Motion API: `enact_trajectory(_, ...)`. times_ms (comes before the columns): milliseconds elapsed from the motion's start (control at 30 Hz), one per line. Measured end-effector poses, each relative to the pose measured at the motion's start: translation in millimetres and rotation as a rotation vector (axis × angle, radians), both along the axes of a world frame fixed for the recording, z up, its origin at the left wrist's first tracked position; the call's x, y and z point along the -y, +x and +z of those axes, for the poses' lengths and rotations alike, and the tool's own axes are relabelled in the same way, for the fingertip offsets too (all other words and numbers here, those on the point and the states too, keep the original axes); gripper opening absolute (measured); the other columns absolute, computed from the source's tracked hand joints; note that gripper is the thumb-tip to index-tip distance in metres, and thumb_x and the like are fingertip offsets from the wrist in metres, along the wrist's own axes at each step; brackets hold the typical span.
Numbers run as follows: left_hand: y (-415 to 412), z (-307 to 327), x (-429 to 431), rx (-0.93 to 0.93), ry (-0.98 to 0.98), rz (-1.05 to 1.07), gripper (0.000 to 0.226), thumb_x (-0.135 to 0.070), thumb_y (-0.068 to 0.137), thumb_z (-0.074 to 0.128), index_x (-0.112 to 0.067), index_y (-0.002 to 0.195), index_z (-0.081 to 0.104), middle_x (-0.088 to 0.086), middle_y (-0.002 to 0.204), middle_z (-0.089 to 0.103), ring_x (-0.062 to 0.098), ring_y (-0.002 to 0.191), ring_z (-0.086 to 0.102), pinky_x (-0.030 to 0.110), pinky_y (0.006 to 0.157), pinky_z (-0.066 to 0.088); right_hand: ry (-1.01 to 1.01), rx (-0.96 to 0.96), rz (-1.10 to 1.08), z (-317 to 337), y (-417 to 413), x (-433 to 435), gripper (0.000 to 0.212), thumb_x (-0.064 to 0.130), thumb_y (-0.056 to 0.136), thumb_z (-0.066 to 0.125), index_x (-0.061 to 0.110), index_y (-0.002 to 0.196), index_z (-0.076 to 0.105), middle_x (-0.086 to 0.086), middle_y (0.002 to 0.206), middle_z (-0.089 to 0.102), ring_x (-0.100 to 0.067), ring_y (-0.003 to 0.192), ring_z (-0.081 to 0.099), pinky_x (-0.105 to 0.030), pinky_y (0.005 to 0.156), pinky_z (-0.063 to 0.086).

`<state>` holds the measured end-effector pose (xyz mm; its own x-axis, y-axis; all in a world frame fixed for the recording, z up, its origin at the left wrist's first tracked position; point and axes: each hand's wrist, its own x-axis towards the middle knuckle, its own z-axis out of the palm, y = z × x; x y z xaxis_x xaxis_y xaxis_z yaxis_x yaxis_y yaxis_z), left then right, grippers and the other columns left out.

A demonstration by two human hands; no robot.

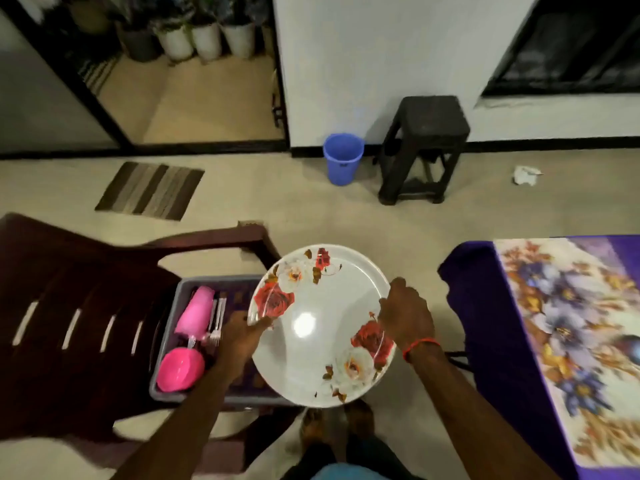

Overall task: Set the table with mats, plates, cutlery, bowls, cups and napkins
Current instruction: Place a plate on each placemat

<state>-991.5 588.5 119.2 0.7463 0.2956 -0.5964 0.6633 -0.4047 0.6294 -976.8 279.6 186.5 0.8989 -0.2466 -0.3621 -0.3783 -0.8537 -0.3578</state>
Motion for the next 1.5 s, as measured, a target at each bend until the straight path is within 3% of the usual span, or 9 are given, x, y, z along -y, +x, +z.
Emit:
enact_trajectory(100, 13.0, 20.3, 32.6, 0.029, -0.037, -0.11, 0.033, -0.046, 0.079, 0.083, -0.015, 0.076, 0.075, 0.003, 0.071, 0.074, 0.023, 0.07, 0.072, 0.041, 0.067, 0.06, -0.052, 0.026, -0.128, 18.7, -26.5, 30.8, 0.03, 0.024, 0.094, 0.063, 0.01, 0.115, 0.048, -0.01, 0.109, 0.066, -0.034, 0.099, 0.066, -0.038, 0.078, 0.053)
enact_trajectory(200, 34.2, 47.7, 82.7, 0.086, 0.007, -0.277, 0.029, -0.027, 0.089, 0.079, -0.018, 0.065, 0.067, -0.002, 0.064, 0.067, 0.02, 0.067, 0.065, 0.031, 0.06, 0.045, -0.084, 0.064, -0.278, 38.4, -52.8, 70.4, 0.027, 0.019, 0.093, 0.061, 0.009, 0.114, 0.048, -0.014, 0.108, 0.067, -0.036, 0.098, 0.066, -0.044, 0.08, 0.056)
enact_trajectory(300, 52.5, 61.5, 131.1, 0.143, 0.001, -0.437, 0.021, -0.03, 0.088, 0.08, -0.015, 0.078, 0.069, 0.004, 0.078, 0.07, 0.028, 0.082, 0.07, 0.034, 0.068, 0.048, -0.106, 0.079, -0.384, 46.7, -79.3, 110.2, 0.028, 0.016, 0.095, 0.058, 0.005, 0.118, 0.046, -0.017, 0.112, 0.065, -0.038, 0.102, 0.065, -0.043, 0.079, 0.053)
enact_trajectory(467, 70.8, 77.4, 206.9, 0.136, 0.004, -0.578, 0.032, -0.035, 0.085, 0.082, -0.013, 0.098, 0.062, 0.002, 0.098, 0.068, 0.026, 0.09, 0.069, 0.039, 0.077, 0.059, -0.132, 0.072, -0.549, 53.5, -115.1, 167.2, 0.052, 0.02, 0.098, 0.055, 0.0, 0.143, 0.038, -0.018, 0.127, 0.062, -0.037, 0.114, 0.062, -0.04, 0.09, 0.05)
enact_trajectory(600, 78.0, 81.3, 265.0, 0.095, -0.052, -0.685, 0.033, -0.032, 0.084, 0.084, -0.013, 0.104, 0.065, 0.007, 0.098, 0.072, 0.028, 0.083, 0.073, 0.047, 0.066, 0.065, -0.161, 0.078, -0.662, 56.4, -136.9, 209.5, 0.041, 0.02, 0.095, 0.055, 0.002, 0.13, 0.046, -0.019, 0.119, 0.064, -0.039, 0.108, 0.063, -0.041, 0.086, 0.05)
enact_trajectory(733, 87.6, 84.3, 331.5, 0.098, -0.05, -0.806, 0.025, -0.03, 0.083, 0.085, -0.015, 0.09, 0.066, 0.008, 0.092, 0.073, 0.028, 0.08, 0.074, 0.044, 0.068, 0.065, -0.148, 0.06, -0.777, 53.6, -146.4, 255.1, 0.034, 0.019, 0.094, 0.055, 0.004, 0.123, 0.049, -0.019, 0.116, 0.064, -0.04, 0.105, 0.064, -0.041, 0.084, 0.051)
enact_trajectory(933, 101.7, 77.1, 420.6, 0.071, -0.013, -0.882, 0.021, -0.024, 0.086, 0.083, -0.014, 0.088, 0.064, 0.009, 0.089, 0.072, 0.026, 0.078, 0.073, 0.04, 0.066, 0.065, -0.166, 0.042, -0.857, 34.6, -149.3, 322.3, 0.033, 0.016, 0.095, 0.055, 0.002, 0.125, 0.052, -0.019, 0.119, 0.065, -0.037, 0.111, 0.064, -0.039, 0.092, 0.05)
enact_trajectory(1067, 112.6, 66.9, 462.0, 0.034, -0.004, -0.931, 0.02, -0.024, 0.085, 0.083, -0.007, 0.086, 0.073, 0.01, 0.084, 0.076, 0.027, 0.077, 0.076, 0.047, 0.07, 0.065, -0.088, 0.054, -0.912, 17.4, -146.6, 358.0, 0.027, 0.014, 0.094, 0.055, 0.003, 0.119, 0.053, -0.019, 0.112, 0.067, -0.038, 0.103, 0.066, -0.043, 0.087, 0.053)
enact_trajectory(1500, 123.2, 55.9, 535.8, -0.035, -0.072, -0.849, 0.013, -0.015, 0.086, 0.082, -0.006, 0.09, 0.073, 0.013, 0.091, 0.075, 0.032, 0.083, 0.074, 0.049, 0.069, 0.065, 0.0, 0.036, -0.953, -13.8, -141.8, 428.7, 0.023, 0.008, 0.096, 0.053, 0.001, 0.118, 0.053, -0.022, 0.114, 0.066, -0.039, 0.105, 0.065, -0.043, 0.089, 0.052)
